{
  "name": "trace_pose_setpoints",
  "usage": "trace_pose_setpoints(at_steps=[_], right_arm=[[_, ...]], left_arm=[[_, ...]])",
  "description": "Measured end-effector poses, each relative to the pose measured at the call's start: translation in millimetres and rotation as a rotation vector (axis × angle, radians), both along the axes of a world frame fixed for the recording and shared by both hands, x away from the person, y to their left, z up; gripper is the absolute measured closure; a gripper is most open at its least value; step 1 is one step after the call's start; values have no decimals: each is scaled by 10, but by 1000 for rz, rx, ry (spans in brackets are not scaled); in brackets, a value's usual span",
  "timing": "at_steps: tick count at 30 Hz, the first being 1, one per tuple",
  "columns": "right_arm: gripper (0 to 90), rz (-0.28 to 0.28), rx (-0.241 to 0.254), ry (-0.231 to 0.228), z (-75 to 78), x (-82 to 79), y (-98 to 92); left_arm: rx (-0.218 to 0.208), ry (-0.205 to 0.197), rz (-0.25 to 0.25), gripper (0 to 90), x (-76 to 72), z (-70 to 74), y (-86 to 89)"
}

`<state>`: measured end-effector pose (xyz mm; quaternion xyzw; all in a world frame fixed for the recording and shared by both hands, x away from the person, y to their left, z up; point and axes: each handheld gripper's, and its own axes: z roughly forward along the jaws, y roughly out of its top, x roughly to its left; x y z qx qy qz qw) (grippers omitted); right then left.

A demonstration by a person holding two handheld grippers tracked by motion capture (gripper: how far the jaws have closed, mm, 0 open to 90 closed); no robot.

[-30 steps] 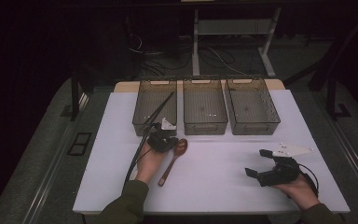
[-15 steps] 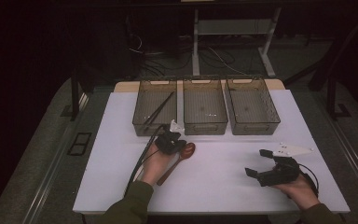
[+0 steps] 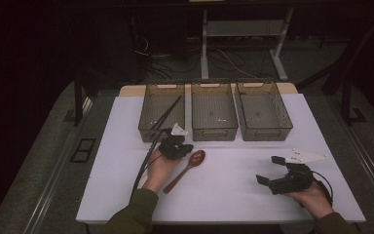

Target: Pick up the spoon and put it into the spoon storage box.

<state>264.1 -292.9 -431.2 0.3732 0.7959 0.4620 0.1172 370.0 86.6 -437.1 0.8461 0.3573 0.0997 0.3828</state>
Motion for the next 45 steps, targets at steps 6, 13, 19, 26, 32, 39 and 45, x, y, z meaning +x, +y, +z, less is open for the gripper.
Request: trace_pose_setpoints(at_steps=[6,13,19,26,32,39,45], right_arm=[[40,-2,3,1,7,-3,-7],[40,-3,0,0,7,-5,-4],[41,-2,-2,-2,7,-7,-2],[41,-1,-1,-2,8,-6,-1],[40,-1,-2,-2,8,-8,-1],[41,0,-2,-5,10,-8,-3],[41,0,-2,-6,12,-7,-5]], left_arm=[[-70,-1,-1,701,-147,131,155],[-84,22,-36,480,-310,94,123],[-88,39,-27,464,-273,-1,28],[-55,50,-34,469,-251,-62,-30],[-43,44,-30,474,-254,-78,-43],[0,39,-49,478,-262,-94,-73],[26,28,-66,482,-277,-96,-111]])
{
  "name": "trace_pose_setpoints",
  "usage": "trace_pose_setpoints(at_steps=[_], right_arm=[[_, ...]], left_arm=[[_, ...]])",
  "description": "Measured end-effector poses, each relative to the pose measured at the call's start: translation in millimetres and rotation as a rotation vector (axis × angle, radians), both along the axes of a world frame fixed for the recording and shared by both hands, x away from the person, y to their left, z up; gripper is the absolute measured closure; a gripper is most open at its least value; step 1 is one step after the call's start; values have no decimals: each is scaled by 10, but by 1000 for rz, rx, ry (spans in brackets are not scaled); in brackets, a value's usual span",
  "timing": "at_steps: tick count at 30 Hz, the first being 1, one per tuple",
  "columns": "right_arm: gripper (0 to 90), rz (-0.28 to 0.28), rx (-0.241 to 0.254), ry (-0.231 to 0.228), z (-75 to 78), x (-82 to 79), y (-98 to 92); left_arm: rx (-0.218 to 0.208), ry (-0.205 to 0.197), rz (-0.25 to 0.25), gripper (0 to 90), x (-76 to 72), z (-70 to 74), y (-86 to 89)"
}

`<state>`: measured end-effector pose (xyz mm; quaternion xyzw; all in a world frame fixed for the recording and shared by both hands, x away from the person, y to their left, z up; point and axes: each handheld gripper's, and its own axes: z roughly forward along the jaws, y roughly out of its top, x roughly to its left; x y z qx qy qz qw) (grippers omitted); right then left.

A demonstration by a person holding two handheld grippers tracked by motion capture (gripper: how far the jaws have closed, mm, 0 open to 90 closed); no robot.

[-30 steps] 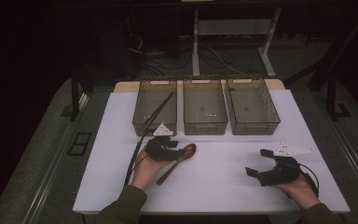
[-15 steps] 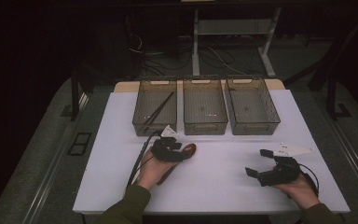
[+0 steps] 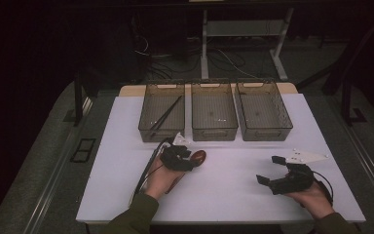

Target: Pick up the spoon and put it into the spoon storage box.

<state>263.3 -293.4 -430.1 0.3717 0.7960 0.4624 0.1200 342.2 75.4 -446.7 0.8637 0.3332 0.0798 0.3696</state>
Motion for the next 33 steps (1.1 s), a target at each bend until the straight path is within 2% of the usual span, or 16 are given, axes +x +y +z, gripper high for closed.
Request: trace_pose_setpoints(at_steps=[11,17,19,21,24,31,33], right_arm=[[40,0,-1,-1,1,-3,2],[40,0,0,-1,2,-3,-1],[41,0,-1,-1,2,-2,-1],[41,0,0,-1,2,-2,-2],[40,-1,-1,-1,2,-3,0],[41,-1,-1,-1,3,-4,1],[40,-1,-1,-1,2,-5,2]], left_arm=[[11,6,-42,565,-30,8,-66],[51,-17,-62,583,-65,15,-135],[83,-38,-61,605,-89,20,-165],[96,-47,-64,610,-95,25,-178],[103,-55,-73,630,-97,28,-185],[92,-43,-72,718,-133,32,-227],[100,-44,-81,742,-135,39,-235]])
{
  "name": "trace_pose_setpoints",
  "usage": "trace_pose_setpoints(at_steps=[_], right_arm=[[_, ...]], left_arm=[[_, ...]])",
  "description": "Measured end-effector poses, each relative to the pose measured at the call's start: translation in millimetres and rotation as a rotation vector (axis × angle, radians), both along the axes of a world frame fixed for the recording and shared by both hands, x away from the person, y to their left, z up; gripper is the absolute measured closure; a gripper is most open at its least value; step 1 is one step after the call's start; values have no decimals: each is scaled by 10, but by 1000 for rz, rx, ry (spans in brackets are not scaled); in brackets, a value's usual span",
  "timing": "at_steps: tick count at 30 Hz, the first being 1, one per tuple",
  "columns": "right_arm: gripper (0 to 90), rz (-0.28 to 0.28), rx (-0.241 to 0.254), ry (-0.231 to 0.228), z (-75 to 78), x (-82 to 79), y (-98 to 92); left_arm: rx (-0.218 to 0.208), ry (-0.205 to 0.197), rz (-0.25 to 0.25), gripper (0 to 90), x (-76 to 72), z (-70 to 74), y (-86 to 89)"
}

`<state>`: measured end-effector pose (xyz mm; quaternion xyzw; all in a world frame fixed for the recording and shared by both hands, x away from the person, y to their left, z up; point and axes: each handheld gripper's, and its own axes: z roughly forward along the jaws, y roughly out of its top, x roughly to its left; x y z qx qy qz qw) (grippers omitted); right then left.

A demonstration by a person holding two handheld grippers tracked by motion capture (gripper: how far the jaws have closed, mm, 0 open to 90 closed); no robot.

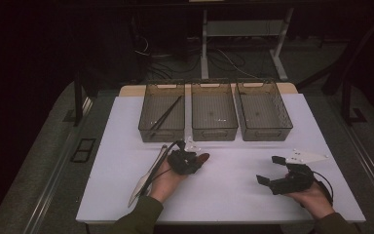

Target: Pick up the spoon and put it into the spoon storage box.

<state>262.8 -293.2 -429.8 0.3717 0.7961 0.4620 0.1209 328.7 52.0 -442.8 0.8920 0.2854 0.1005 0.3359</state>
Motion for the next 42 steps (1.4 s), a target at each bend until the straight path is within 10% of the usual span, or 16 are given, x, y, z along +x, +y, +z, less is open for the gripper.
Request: trace_pose_setpoints(at_steps=[17,42], right_arm=[[40,1,2,-3,5,-3,-2],[41,-4,17,11,7,-3,-7]], left_arm=[[-2,17,-41,808,22,74,2],[-221,-8,-95,807,363,570,-181]])
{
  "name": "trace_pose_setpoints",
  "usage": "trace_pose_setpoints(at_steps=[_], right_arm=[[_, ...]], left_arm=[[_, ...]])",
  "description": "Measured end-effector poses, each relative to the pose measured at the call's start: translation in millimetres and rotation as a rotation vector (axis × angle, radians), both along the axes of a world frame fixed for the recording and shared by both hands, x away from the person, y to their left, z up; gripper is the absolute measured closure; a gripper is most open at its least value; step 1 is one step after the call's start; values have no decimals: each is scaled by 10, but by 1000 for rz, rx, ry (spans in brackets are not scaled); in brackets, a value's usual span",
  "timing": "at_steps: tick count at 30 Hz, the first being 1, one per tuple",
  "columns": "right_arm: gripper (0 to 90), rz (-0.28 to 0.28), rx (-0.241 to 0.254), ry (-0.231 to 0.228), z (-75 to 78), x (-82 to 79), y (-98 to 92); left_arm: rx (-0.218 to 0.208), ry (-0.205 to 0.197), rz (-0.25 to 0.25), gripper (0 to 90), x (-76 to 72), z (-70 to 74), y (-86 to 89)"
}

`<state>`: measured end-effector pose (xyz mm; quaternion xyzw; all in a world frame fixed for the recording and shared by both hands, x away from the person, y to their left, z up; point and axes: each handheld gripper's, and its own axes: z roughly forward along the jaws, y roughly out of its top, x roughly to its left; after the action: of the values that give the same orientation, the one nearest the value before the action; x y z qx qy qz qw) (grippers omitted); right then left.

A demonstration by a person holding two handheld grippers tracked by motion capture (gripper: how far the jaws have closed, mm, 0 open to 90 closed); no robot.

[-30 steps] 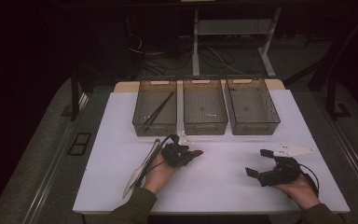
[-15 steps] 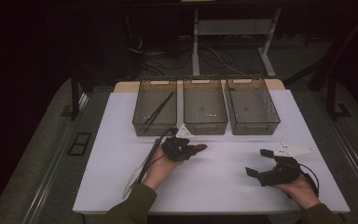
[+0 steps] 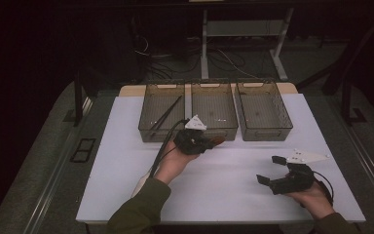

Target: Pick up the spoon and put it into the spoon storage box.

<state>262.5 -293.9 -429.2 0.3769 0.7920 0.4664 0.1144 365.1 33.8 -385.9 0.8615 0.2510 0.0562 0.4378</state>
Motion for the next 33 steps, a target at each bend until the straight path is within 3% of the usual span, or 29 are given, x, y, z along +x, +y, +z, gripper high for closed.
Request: trace_pose_setpoints(at_steps=[5,12,25,33], right_arm=[[40,3,-1,-5,0,0,-3],[41,4,1,-5,-1,0,-3],[41,5,7,1,-1,4,-7],[40,6,24,0,1,4,-17]], left_arm=[[-33,7,1,807,90,69,-34],[-47,-15,-12,806,205,193,-114],[-127,-31,-9,806,483,448,-195],[-133,-58,-6,805,701,513,-265]])
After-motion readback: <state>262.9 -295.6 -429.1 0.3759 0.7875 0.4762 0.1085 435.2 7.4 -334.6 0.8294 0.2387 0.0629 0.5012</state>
